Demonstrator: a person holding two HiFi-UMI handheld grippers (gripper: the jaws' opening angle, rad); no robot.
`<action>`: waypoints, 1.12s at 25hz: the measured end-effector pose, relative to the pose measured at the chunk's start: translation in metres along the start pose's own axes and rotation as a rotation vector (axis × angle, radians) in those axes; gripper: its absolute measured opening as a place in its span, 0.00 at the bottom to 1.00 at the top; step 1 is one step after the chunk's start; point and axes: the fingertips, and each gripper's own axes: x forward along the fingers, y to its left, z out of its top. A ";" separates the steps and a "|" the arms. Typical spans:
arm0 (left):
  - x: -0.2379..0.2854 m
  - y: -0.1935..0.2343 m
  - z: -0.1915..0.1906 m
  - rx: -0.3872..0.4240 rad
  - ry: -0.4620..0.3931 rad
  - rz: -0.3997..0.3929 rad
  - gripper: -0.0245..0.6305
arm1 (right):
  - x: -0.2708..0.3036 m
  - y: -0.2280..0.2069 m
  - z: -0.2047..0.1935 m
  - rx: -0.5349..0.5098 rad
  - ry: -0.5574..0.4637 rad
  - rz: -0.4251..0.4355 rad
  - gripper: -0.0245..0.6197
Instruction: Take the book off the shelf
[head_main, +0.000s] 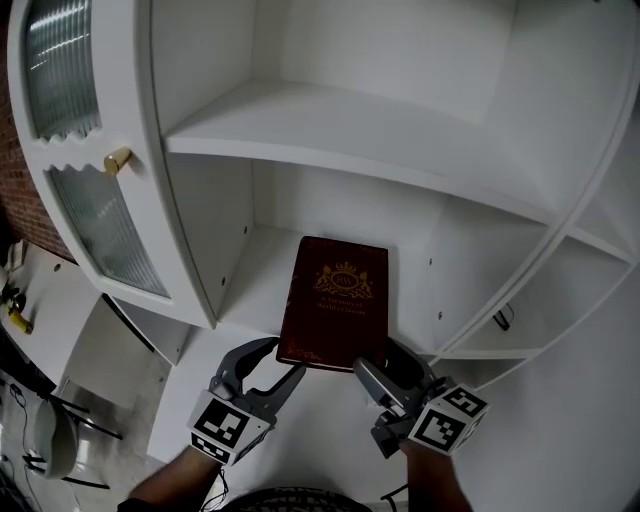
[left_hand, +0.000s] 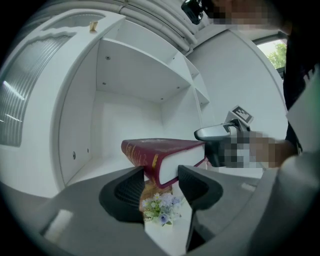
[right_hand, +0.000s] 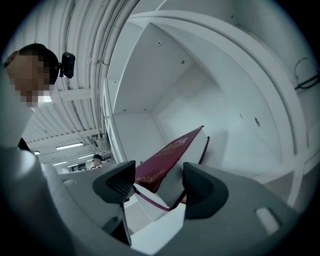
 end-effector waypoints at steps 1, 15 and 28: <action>-0.002 -0.002 -0.001 -0.001 -0.003 -0.003 0.37 | -0.003 0.001 -0.001 0.014 -0.007 0.000 0.51; -0.039 -0.016 -0.024 0.005 -0.008 0.024 0.36 | -0.016 0.022 -0.040 -0.117 0.015 -0.122 0.36; -0.083 -0.025 0.010 0.064 -0.078 0.025 0.37 | -0.032 0.081 -0.027 -0.252 -0.072 -0.092 0.36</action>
